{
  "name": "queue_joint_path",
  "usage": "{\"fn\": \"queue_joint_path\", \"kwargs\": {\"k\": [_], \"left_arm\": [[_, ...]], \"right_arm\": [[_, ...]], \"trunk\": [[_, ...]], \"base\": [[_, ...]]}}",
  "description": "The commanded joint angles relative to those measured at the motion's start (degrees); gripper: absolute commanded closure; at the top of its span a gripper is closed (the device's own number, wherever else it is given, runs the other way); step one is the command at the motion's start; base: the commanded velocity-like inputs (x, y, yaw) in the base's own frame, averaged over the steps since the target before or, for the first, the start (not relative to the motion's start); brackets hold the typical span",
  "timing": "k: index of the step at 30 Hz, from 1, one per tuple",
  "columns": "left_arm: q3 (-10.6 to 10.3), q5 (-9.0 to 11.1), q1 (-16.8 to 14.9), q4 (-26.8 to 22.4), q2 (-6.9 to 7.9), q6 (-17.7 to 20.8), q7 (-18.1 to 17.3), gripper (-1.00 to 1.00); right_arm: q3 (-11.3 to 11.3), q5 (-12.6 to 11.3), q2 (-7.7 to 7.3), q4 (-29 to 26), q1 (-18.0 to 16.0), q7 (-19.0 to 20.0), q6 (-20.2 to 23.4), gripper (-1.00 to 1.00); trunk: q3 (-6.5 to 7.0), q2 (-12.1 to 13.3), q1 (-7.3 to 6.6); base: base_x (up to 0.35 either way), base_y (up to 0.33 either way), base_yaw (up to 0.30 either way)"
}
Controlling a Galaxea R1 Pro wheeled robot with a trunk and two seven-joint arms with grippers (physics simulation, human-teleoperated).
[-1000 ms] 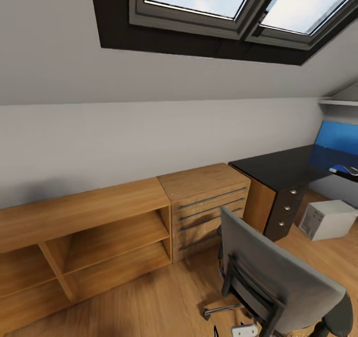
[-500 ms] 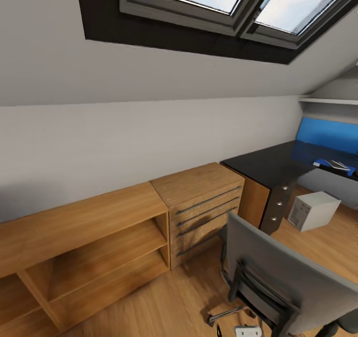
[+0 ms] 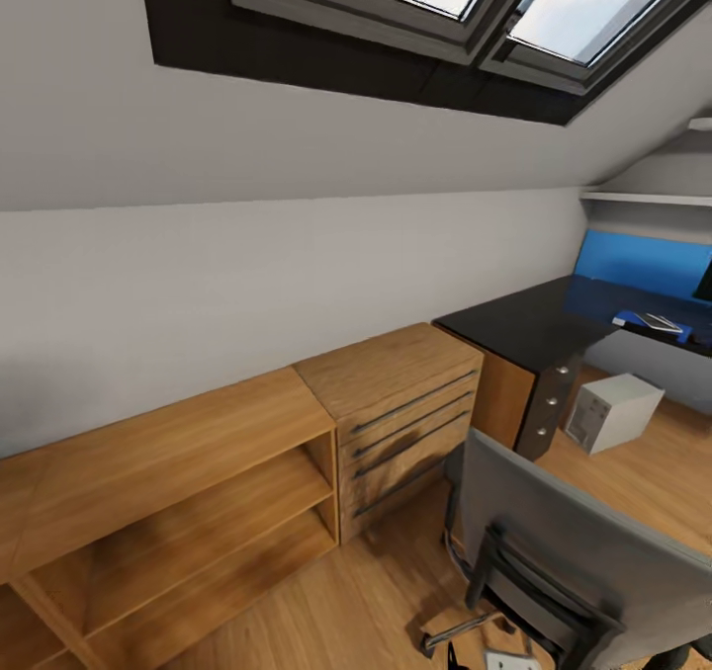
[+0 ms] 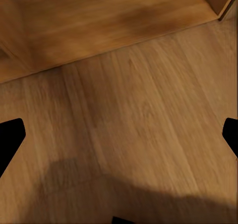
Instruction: In the bedroom, organize the workspace by keeping the computer under the desk, ensuring the monitor is on the desk, placing the keyboard on the desk next to the monitor, placing the mouse on the desk next to the keyboard, moving the folder from the swivel chair onto the desk next to the mouse, stacking the notebook on top of the folder with the pen on top of the notebook, and positioning the swivel chair next to the desk.
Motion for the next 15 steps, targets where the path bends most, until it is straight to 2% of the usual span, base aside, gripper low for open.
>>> {"fn": "queue_joint_path", "kwargs": {"k": [1, 10, 15], "left_arm": [[0.48, -0.49, -0.01, -0.04, -0.11, -0.15, -0.05, -1.0], [0.38, -0.68, -0.03, 0.04, -0.39, -0.15, -0.08, -1.0], [0.43, -0.69, -0.03, 0.04, -0.38, -0.13, -0.06, -1.0]], "right_arm": [[0.44, -0.36, -0.01, 0.05, -0.05, -0.37, -0.11, -1.0], [0.33, -0.65, -0.07, 0.0, -0.05, -0.36, -0.13, -1.0], [0.33, -0.67, -0.07, -0.01, -0.05, -0.36, -0.14, -1.0]], "trunk": [[-0.07, -0.04, 0.0], [-0.07, -0.04, 0.0], [-0.97, -2.05, 1.1]], "base": [[0.007, 0.013, -0.169], [0.002, 0.004, -0.232], [0.0, 0.0, -0.256]]}}
